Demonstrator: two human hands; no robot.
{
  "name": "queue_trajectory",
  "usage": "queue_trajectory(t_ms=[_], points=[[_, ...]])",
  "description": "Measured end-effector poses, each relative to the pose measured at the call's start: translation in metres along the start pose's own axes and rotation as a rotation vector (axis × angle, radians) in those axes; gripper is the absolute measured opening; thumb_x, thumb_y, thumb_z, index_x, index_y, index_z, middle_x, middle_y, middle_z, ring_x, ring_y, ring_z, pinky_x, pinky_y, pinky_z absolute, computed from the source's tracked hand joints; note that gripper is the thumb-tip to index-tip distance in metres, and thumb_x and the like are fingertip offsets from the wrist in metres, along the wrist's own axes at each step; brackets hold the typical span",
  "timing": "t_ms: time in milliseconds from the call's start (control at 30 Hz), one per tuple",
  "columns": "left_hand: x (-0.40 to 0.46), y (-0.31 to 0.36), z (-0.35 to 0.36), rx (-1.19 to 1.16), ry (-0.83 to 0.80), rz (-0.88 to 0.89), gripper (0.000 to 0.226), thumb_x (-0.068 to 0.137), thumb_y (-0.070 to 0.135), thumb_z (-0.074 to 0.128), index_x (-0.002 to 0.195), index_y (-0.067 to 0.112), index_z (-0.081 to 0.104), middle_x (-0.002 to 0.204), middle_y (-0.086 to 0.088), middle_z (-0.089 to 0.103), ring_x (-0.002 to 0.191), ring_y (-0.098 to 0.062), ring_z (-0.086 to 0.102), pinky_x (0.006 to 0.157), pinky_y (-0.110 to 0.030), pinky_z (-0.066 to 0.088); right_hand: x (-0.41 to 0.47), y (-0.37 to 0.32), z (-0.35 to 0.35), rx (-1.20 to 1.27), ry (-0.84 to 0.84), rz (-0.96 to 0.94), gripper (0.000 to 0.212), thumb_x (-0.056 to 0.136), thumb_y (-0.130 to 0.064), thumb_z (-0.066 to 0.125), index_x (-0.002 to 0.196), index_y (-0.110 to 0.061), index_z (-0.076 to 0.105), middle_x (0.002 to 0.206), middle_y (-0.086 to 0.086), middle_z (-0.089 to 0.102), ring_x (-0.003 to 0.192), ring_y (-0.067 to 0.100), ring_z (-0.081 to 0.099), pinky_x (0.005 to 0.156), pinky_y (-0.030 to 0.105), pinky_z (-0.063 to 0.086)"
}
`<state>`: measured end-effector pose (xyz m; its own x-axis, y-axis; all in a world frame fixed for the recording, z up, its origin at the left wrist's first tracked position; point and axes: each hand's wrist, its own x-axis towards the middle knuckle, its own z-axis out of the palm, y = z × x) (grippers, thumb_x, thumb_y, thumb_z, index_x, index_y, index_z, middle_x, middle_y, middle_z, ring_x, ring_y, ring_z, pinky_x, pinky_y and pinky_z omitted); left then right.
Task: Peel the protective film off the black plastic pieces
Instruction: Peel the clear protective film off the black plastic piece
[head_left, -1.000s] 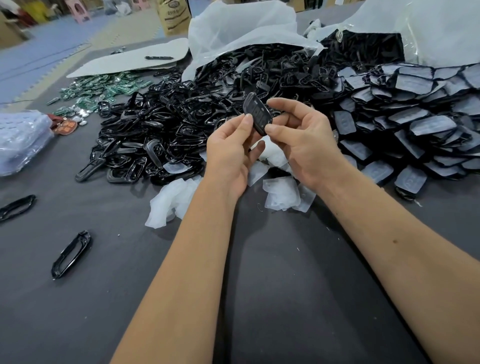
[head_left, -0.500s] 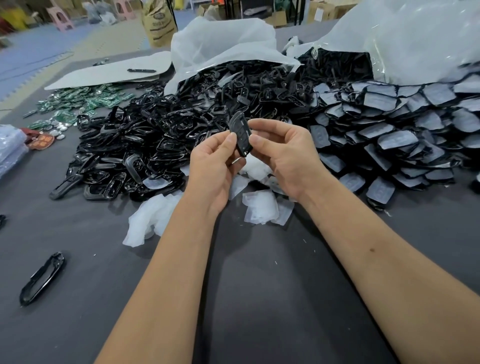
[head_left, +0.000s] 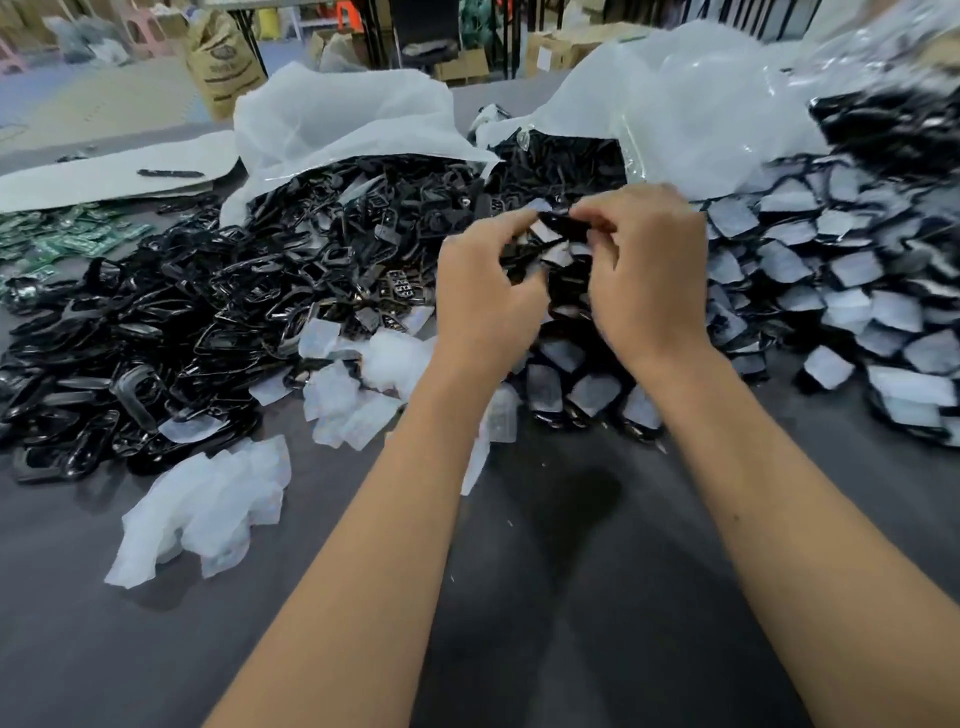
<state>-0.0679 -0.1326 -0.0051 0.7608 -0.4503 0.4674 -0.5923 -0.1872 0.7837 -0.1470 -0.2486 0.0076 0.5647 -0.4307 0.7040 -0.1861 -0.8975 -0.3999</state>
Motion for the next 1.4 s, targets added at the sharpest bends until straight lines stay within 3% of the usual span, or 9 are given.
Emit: queue_trajectory(t_ms=[67, 133, 367, 633, 800, 933, 1033, 1267, 1400], points=[[0.005, 0.009, 0.019, 0.154, -0.077, 0.08, 0.053, 0.082, 0.003, 0.068, 0.133, 0.012, 0.07, 0.131, -0.004, 0.069, 0.129, -0.022, 0.056, 0.116, -0.025, 0.036, 0.005, 0.022, -0.013, -0.09, -0.012, 0.03, 0.036, 0.09, 0.006, 0.056, 0.112, -0.009, 0.079, 0.104, 0.013, 0.074, 0.105, 0.034, 0.06, 0.086, 0.027, 0.038], [0.005, 0.013, 0.031, 0.278, -0.075, 0.097, 0.051, 0.084, 0.005, 0.067, 0.133, 0.016, 0.071, 0.134, -0.004, 0.064, 0.134, -0.027, 0.042, 0.11, -0.012, 0.021, 0.006, 0.039, -0.021, -0.158, -0.083, 0.046, 0.033, 0.091, 0.006, 0.058, 0.109, -0.011, 0.08, 0.103, 0.014, 0.073, 0.108, 0.035, 0.057, 0.088, 0.03, 0.041], [-0.005, 0.017, 0.042, 0.326, -0.046, 0.123, 0.044, 0.085, 0.001, 0.061, 0.124, 0.016, 0.075, 0.139, -0.008, 0.055, 0.139, -0.028, 0.031, 0.109, -0.018, 0.029, 0.006, 0.051, -0.027, -0.185, -0.15, 0.044, 0.039, 0.092, 0.01, 0.053, 0.102, -0.014, 0.082, 0.1, 0.011, 0.073, 0.114, 0.032, 0.053, 0.092, 0.035, 0.046], [-0.019, 0.006, 0.019, 0.325, 0.035, 0.059, 0.032, 0.08, -0.004, 0.061, 0.102, 0.012, 0.077, 0.116, -0.003, 0.062, 0.123, -0.025, 0.042, 0.095, -0.012, 0.027, 0.007, 0.012, -0.017, -0.098, -0.055, 0.025, 0.034, 0.091, 0.004, 0.052, 0.096, -0.012, 0.082, 0.097, 0.009, 0.076, 0.106, 0.033, 0.059, 0.086, 0.032, 0.045], [-0.02, -0.017, -0.011, 0.455, 0.118, -0.064, 0.013, 0.082, 0.007, 0.055, 0.077, 0.015, 0.064, 0.093, -0.004, 0.058, 0.11, -0.032, 0.05, 0.083, -0.022, 0.026, 0.005, -0.045, 0.026, -0.001, -0.247, -0.144, 0.035, 0.088, 0.002, 0.051, 0.099, -0.014, 0.08, 0.099, 0.008, 0.075, 0.105, 0.028, 0.059, 0.085, 0.039, 0.051], [-0.013, -0.043, -0.042, 0.79, 0.098, -0.336, 0.026, 0.091, 0.027, 0.064, 0.115, 0.018, 0.069, 0.138, -0.014, 0.05, 0.136, -0.037, 0.033, 0.106, -0.041, 0.034, 0.014, -0.066, 0.072, -0.1, -0.529, -0.228, 0.038, 0.093, -0.001, 0.053, 0.121, -0.019, 0.071, 0.119, 0.007, 0.068, 0.121, 0.028, 0.053, 0.094, 0.037, 0.05], [-0.015, -0.057, -0.067, 0.867, 0.058, -0.458, 0.039, 0.094, 0.022, 0.06, 0.132, 0.018, 0.061, 0.155, -0.016, 0.035, 0.145, -0.04, 0.024, 0.115, -0.051, 0.028, 0.018, -0.069, 0.094, -0.273, -0.737, -0.25, 0.048, 0.097, -0.004, 0.057, 0.142, -0.021, 0.056, 0.137, 0.012, 0.052, 0.13, 0.033, 0.044, 0.104, 0.045, 0.047], [-0.016, -0.075, -0.095, 0.721, 0.187, -0.368, 0.032, 0.093, 0.01, 0.06, 0.121, 0.021, 0.073, 0.125, -0.009, 0.065, 0.12, -0.034, 0.056, 0.096, -0.044, 0.05, 0.021, -0.07, 0.103, -0.172, -0.566, -0.18, 0.04, 0.092, 0.004, 0.059, 0.119, -0.02, 0.076, 0.122, 0.009, 0.069, 0.119, 0.032, 0.059, 0.091, 0.042, 0.055], [-0.016, -0.075, -0.109, 0.517, 0.32, -0.402, 0.035, 0.089, 0.0, 0.064, 0.118, 0.015, 0.076, 0.112, -0.007, 0.074, 0.106, -0.024, 0.068, 0.088, -0.028, 0.051, 0.022, -0.07, 0.1, -0.055, -0.44, -0.098, 0.026, 0.092, -0.005, 0.068, 0.113, -0.018, 0.079, 0.111, 0.007, 0.076, 0.108, 0.028, 0.067, 0.091, 0.037, 0.056]])
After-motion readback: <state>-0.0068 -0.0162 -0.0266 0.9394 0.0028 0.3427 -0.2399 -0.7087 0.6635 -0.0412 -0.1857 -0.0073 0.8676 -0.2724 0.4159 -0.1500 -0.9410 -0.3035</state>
